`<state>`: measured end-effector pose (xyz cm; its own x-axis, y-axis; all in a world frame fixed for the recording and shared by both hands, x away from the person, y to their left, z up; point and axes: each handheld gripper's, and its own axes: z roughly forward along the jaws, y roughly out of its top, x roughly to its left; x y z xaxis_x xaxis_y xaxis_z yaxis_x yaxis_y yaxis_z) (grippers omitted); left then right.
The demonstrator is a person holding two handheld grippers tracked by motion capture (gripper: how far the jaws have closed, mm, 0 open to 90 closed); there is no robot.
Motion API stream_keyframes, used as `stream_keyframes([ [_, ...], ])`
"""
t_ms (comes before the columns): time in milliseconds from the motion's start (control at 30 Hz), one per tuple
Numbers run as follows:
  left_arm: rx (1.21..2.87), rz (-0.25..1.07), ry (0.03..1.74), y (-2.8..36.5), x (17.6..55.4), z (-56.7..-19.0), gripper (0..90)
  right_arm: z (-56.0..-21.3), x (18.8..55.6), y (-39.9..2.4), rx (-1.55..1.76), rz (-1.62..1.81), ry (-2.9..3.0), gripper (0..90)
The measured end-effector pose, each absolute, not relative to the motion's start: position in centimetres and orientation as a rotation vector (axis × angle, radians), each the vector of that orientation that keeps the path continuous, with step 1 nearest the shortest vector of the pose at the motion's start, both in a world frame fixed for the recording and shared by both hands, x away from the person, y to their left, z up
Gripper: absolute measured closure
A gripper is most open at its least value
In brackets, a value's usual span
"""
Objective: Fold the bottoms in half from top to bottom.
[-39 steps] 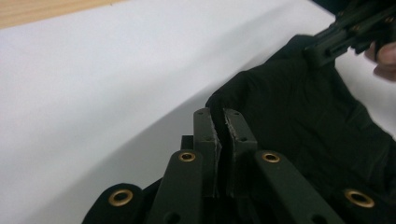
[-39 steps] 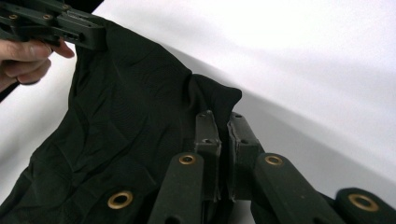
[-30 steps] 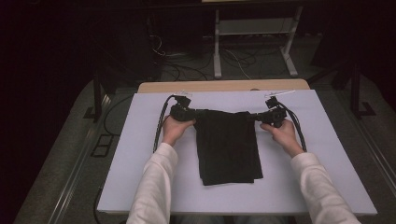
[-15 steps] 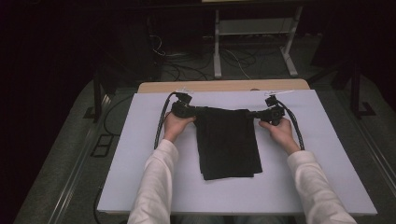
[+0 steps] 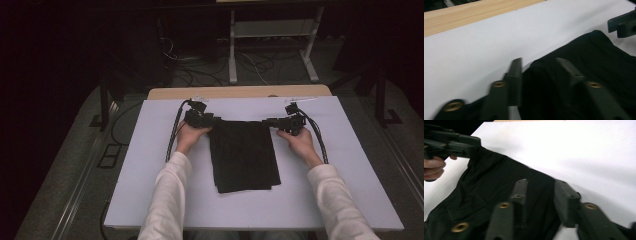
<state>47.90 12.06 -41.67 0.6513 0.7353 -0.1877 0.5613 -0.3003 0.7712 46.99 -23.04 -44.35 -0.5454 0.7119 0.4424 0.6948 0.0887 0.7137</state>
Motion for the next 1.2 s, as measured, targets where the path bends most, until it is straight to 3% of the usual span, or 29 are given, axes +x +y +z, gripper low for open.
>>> stream_keyframes([
  [167, 1.944, 0.140, 1.039, 12.6, 47.2, -41.0, 20.5, -43.6, 46.3, -23.8, 1.485, 1.497, 2.297, 35.6],
  [300, 1.923, 0.126, 1.022, 12.9, 46.5, -40.7, 7.5, -43.0, 45.6, -24.4, 1.464, 1.471, 2.298, 15.2],
  [367, 1.923, 0.119, 1.012, 13.0, 46.2, -40.7, 0.1, -42.6, 45.1, -24.7, 1.446, 1.485, 2.297, 11.9],
  [467, 1.937, 0.135, 1.002, 13.3, 45.5, -40.8, 0.0, -42.1, 44.5, -25.2, 1.423, 1.487, 2.300, 0.0],
  [1200, 1.887, 0.197, 0.972, 15.3, 40.6, -40.4, 0.0, -40.9, 40.2, -26.9, 1.317, 1.478, 2.337, 0.0],
])
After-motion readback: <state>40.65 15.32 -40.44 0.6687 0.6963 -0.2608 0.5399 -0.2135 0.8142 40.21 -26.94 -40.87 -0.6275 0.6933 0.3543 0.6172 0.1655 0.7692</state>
